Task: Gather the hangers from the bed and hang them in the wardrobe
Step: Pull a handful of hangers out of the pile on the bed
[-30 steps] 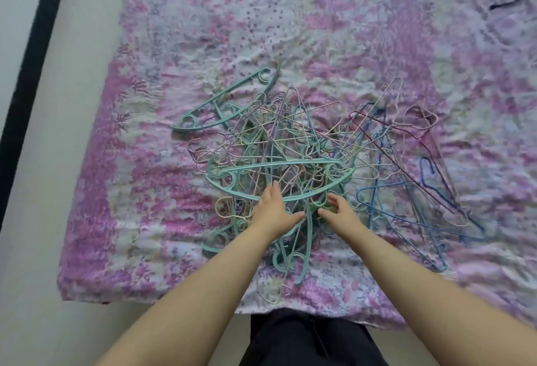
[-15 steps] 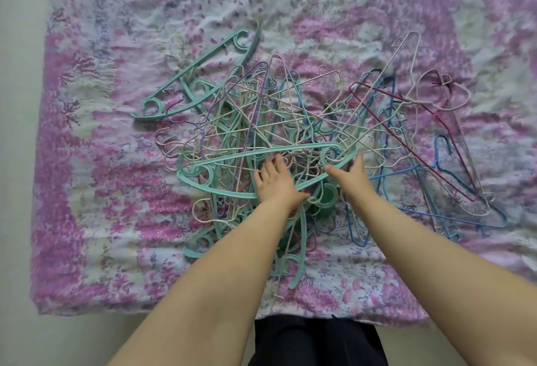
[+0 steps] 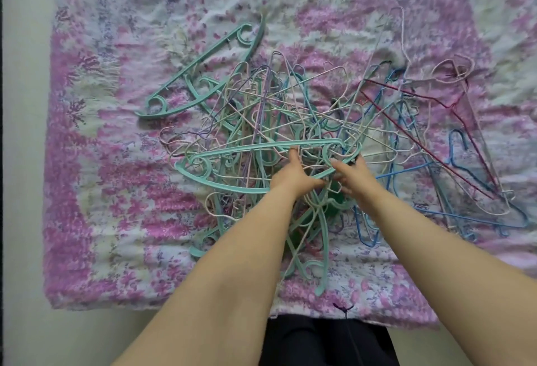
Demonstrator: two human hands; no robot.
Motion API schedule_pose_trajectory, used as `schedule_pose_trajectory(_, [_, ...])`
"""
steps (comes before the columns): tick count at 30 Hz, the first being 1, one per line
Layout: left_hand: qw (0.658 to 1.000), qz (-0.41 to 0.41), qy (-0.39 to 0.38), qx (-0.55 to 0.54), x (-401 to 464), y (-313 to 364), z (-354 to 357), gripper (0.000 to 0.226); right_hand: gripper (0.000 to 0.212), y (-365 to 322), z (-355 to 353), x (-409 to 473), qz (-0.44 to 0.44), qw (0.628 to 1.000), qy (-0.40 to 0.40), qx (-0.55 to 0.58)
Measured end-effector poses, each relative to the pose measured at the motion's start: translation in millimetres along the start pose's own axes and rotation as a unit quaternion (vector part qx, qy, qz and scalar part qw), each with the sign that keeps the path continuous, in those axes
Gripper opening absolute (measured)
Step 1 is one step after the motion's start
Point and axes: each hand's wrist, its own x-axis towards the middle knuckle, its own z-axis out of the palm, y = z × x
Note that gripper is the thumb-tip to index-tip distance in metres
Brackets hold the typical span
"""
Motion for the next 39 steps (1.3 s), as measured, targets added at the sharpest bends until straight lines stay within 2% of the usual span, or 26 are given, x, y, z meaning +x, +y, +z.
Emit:
schedule_pose_trajectory(2, [1.000, -0.005, 0.022, 0.019, -9, -1, 1, 0.105, 0.065, 2, -2, -8, -0.024, 1.000, 0.003, 0.014])
schedule_pose_trajectory(7, [0.996, -0.006, 0.079, 0.044, -38, -7, -4, 0.076, 0.055, 6, -14, -54, -0.121, 0.990, 0.066, 0.013])
schedule_pose_trajectory(10, [0.998, -0.014, 0.067, 0.008, -62, -15, -12, 0.072, 0.041, 12, -24, -87, -0.152, 0.984, 0.089, 0.019])
schedule_pose_trajectory(13, [0.995, -0.028, 0.073, -0.067, -95, -21, -23, 0.072, 0.035, 16, -32, -110, -0.138, 0.987, 0.078, 0.027])
schedule_pose_trajectory(19, [0.972, -0.012, 0.128, -0.197, -181, -18, -46, 0.074, 0.052, 8, -46, -169, -0.129, 0.991, 0.017, 0.009])
schedule_pose_trajectory(23, [0.954, 0.025, 0.185, -0.233, -238, -15, -64, 0.052, 0.063, -13, -51, -214, -0.177, 0.984, -0.014, 0.020])
schedule_pose_trajectory(26, [0.934, 0.059, 0.186, -0.299, -281, -11, -87, 0.058, 0.064, -27, -54, -242, -0.243, 0.969, -0.016, -0.034])
schedule_pose_trajectory(29, [0.892, 0.114, 0.180, -0.398, -324, -8, -114, 0.023, 0.066, -42, -55, -265, -0.294, 0.952, -0.031, -0.082])
schedule_pose_trajectory(31, [0.869, 0.146, 0.195, -0.431, -348, -9, -128, 0.024, 0.067, -52, -52, -281, -0.329, 0.939, -0.047, -0.094])
schedule_pose_trajectory(33, [0.865, 0.163, 0.203, -0.428, -372, -16, -136, 0.032, 0.065, -63, -44, -298, -0.357, 0.926, -0.074, -0.094])
schedule_pose_trajectory(35, [0.862, 0.173, 0.217, -0.425, -392, -28, -137, 0.028, 0.056, -72, -34, -313, -0.378, 0.911, -0.083, -0.142])
schedule_pose_trajectory(37, [0.853, 0.166, 0.210, -0.449, -407, -43, -134, 0.020, 0.042, -78, -28, -325, -0.407, 0.877, -0.050, -0.252])
schedule_pose_trajectory(39, [0.833, 0.142, 0.203, -0.495, -418, -61, -130, 0.024, 0.030, -78, -22, -335, -0.439, 0.842, -0.003, -0.313])
